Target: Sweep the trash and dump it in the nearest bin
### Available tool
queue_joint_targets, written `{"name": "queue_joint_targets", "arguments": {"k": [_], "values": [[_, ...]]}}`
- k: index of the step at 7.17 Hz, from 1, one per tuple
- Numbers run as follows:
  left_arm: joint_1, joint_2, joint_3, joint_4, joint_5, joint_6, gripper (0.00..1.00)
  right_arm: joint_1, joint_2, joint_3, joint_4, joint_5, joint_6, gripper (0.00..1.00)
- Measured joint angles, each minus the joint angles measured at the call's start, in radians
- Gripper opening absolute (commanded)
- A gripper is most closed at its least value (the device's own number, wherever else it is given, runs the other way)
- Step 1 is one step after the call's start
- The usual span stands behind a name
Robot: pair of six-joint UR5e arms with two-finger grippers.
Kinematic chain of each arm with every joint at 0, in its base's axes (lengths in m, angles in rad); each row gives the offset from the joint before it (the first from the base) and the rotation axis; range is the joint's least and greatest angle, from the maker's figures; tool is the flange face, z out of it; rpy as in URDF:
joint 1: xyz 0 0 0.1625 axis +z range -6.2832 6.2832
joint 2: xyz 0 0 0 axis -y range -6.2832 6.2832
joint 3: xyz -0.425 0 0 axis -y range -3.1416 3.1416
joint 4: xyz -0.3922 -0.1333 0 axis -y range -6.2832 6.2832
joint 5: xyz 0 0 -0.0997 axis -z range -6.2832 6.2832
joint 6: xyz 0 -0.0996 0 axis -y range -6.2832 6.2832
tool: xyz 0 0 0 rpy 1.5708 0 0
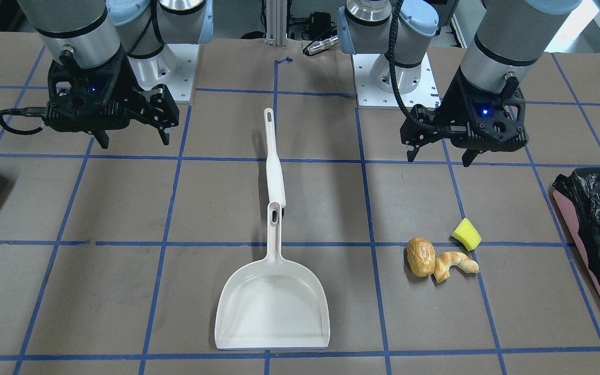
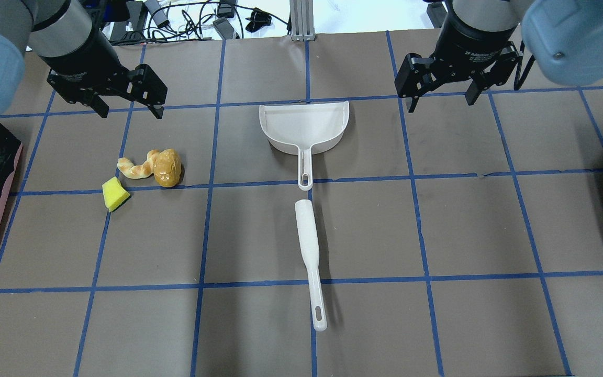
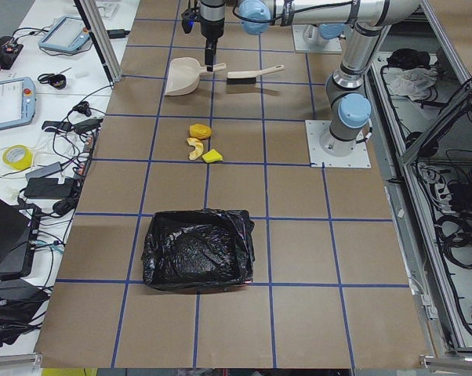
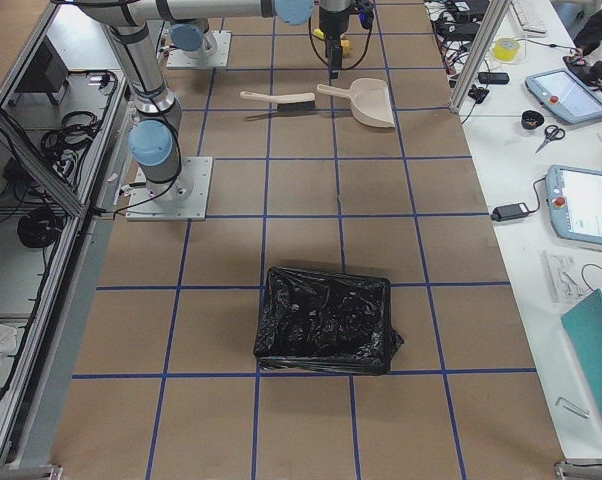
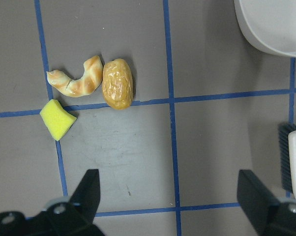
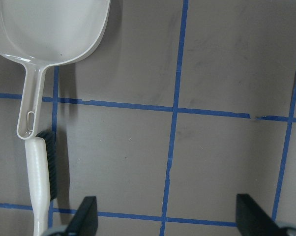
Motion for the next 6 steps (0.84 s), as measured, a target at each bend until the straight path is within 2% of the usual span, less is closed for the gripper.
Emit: {"name": "queue_joint_targets", "arguments": {"k": [6], "values": [[0.019, -0.015, 0.011, 0.008, 0.018, 0.014, 1.00, -0.001, 0.003, 0.022, 0.002, -0.002, 0.004, 1.00]]}}
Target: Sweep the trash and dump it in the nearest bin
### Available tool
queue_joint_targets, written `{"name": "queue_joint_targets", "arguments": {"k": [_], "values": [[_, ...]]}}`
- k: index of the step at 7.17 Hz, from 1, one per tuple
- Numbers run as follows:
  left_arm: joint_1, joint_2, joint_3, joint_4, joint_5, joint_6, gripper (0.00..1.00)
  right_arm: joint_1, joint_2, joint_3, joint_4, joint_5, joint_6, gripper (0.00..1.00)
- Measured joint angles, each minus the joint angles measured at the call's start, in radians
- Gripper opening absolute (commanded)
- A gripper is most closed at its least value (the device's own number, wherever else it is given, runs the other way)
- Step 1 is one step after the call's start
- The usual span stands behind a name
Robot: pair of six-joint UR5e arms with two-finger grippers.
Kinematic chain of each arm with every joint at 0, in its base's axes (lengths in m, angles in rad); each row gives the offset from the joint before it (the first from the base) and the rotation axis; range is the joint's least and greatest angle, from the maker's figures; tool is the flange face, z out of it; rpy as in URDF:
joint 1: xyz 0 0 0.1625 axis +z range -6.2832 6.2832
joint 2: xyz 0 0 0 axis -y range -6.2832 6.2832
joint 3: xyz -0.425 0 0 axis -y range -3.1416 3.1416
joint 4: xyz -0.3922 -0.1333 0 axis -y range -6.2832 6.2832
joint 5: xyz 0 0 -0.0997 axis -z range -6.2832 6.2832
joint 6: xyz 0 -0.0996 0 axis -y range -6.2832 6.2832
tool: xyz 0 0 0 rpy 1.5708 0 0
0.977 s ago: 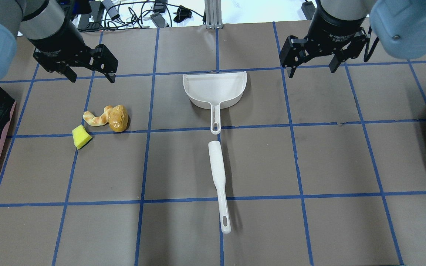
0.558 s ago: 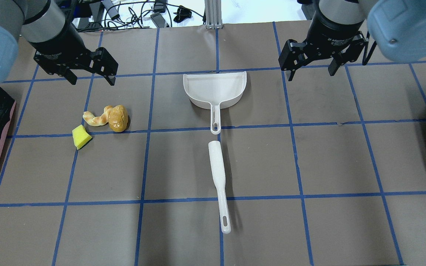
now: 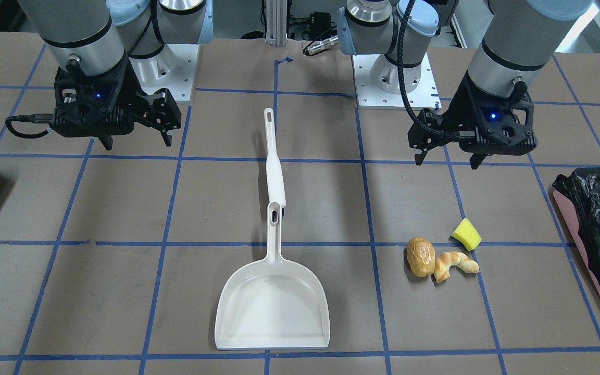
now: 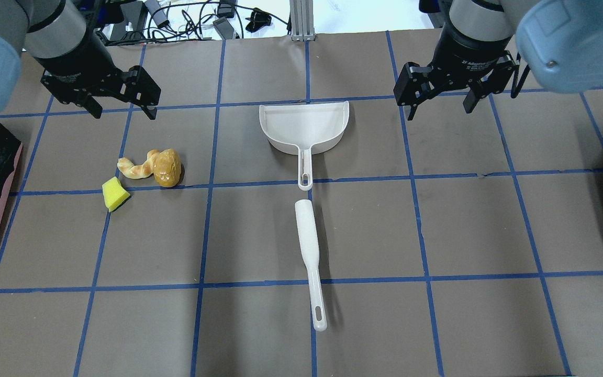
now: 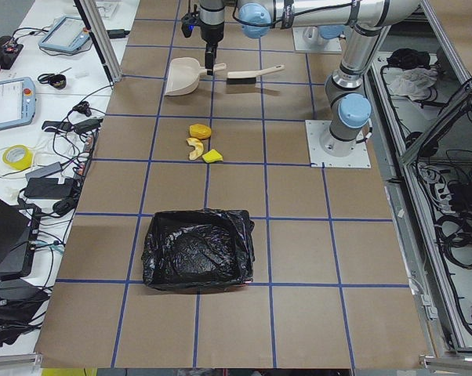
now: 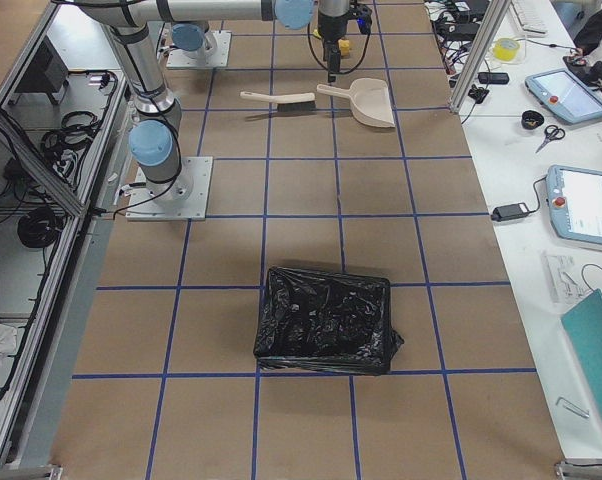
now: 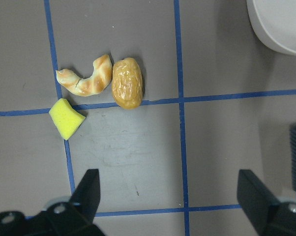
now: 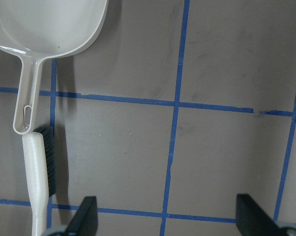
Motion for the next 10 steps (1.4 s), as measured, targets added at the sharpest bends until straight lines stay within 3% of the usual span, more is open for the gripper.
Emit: {"name": "queue_joint_targets", "arguments": {"k": [4, 6, 10], "values": [[-0.003, -0.192, 0.194, 0.011, -0.017, 0.010, 1.00, 0.001, 0.021, 0.020, 0.010, 0.002, 0.013, 1.00], [-0.068, -0.309, 0.295, 0.038, -0.019, -0.022, 1.00, 0.012, 0.019, 0.044, 0.015, 0.004, 0.053, 1.00], [-0.227, -0.460, 0.318, 0.179, -0.070, -0.175, 1.00, 0.138, -0.005, 0.118, 0.014, 0.000, 0.112, 1.00]]}}
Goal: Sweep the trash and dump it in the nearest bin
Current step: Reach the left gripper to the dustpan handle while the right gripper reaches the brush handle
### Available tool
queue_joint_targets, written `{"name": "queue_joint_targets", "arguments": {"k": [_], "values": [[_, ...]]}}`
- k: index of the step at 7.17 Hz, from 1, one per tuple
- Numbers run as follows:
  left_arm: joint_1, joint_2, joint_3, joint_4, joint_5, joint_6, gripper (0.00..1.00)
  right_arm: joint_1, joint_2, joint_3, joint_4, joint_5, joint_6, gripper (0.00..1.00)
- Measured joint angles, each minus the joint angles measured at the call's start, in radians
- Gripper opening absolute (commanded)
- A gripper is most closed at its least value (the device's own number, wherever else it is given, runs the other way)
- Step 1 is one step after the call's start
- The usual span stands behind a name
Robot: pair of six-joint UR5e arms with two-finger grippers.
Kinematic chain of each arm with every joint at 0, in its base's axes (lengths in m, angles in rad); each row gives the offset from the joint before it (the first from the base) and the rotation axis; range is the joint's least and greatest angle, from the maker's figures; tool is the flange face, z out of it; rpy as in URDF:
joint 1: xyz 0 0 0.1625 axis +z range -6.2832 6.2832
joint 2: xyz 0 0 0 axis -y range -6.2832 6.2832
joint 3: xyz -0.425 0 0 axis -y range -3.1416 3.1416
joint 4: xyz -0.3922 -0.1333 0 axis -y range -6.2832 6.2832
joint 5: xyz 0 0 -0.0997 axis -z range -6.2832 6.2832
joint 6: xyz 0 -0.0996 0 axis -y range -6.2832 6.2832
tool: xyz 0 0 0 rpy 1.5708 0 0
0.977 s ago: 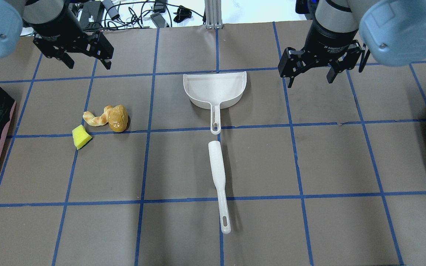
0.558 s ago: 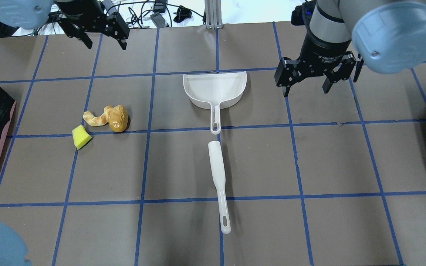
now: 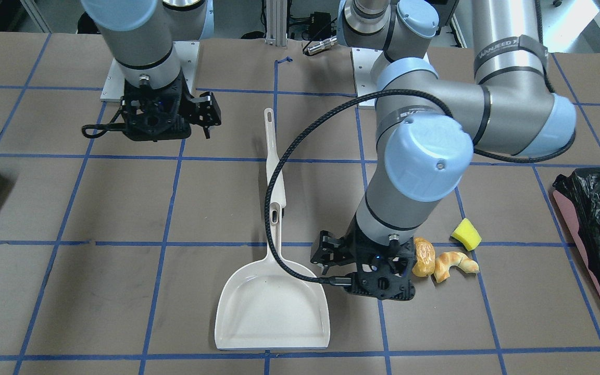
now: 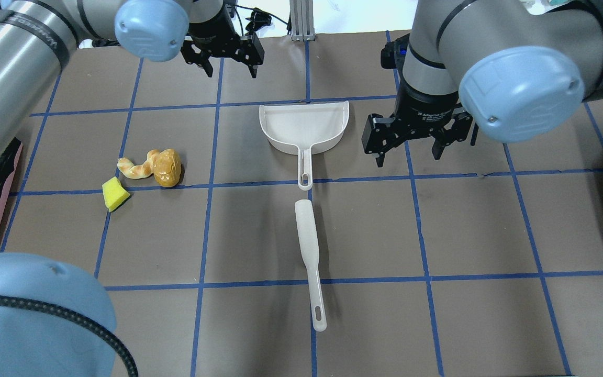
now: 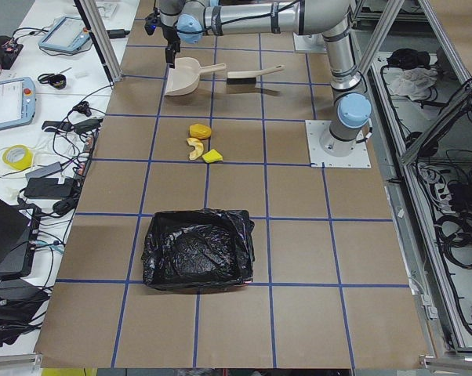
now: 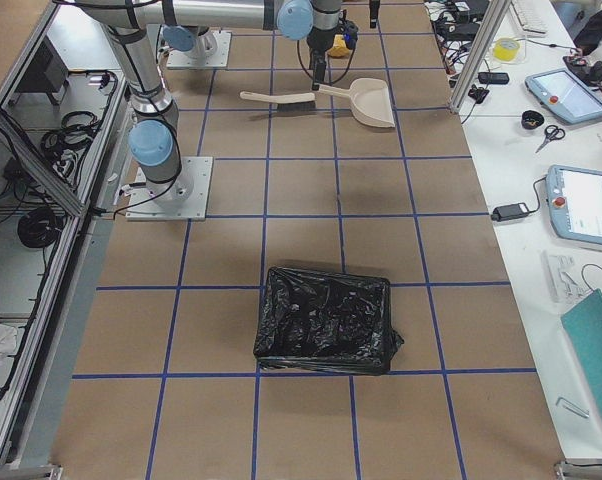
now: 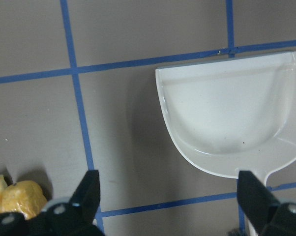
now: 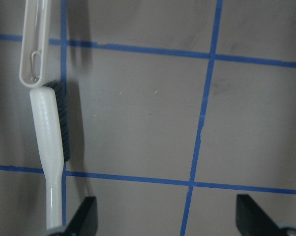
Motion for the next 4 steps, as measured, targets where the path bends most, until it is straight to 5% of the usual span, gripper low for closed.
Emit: {"name": "queue_joint_targets", "arguments": {"k": [4], "values": [[-0.103, -0.086, -0.005, 0.030, -0.013, -0.082, 1.00, 0.209, 0.001, 0.191, -0.161, 0.027, 0.152, 0.93]]}}
